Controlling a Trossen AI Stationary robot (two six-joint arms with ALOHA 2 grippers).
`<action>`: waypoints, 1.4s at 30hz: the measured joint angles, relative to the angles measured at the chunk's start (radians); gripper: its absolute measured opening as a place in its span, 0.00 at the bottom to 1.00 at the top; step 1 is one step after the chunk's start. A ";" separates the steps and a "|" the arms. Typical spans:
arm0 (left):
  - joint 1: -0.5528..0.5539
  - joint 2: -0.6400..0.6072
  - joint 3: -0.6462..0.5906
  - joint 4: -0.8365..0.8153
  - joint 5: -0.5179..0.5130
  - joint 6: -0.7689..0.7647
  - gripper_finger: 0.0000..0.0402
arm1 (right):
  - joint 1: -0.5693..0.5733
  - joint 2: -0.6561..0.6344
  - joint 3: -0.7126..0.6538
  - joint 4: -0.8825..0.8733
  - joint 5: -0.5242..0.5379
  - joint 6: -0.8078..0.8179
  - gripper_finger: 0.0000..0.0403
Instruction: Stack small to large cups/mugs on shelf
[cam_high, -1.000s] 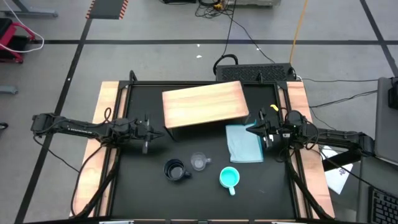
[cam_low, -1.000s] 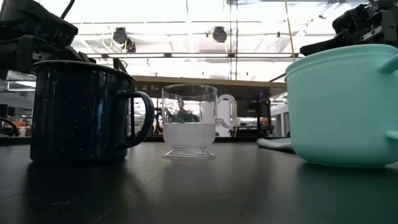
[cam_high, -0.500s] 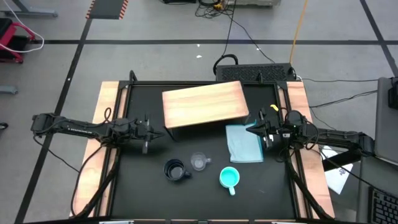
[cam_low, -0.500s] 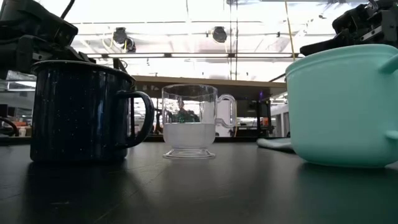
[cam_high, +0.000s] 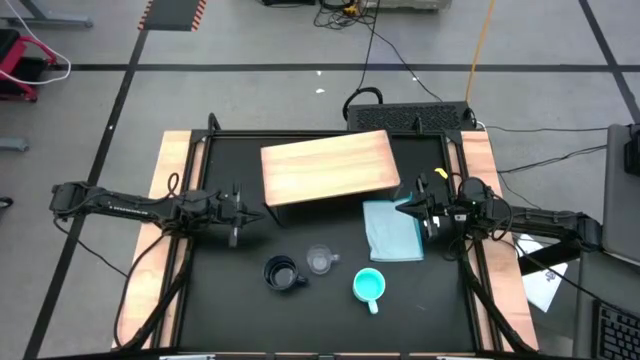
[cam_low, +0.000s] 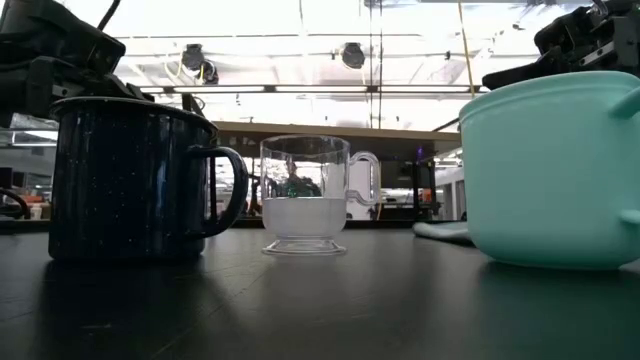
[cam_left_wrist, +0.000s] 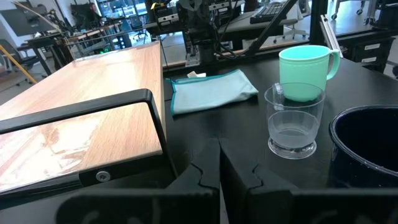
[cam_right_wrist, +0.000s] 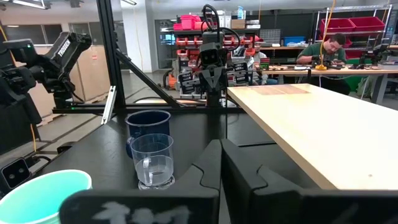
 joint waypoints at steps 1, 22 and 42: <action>0.000 0.000 0.000 0.000 0.000 0.000 0.01 | 0.000 0.000 0.000 0.000 0.000 0.000 0.00; 0.000 0.000 0.000 0.000 0.000 0.000 0.01 | 0.000 0.000 0.000 0.000 0.000 0.000 0.00; 0.000 0.000 0.000 0.017 0.008 -0.055 0.01 | 0.000 0.000 0.000 0.000 0.000 0.000 0.00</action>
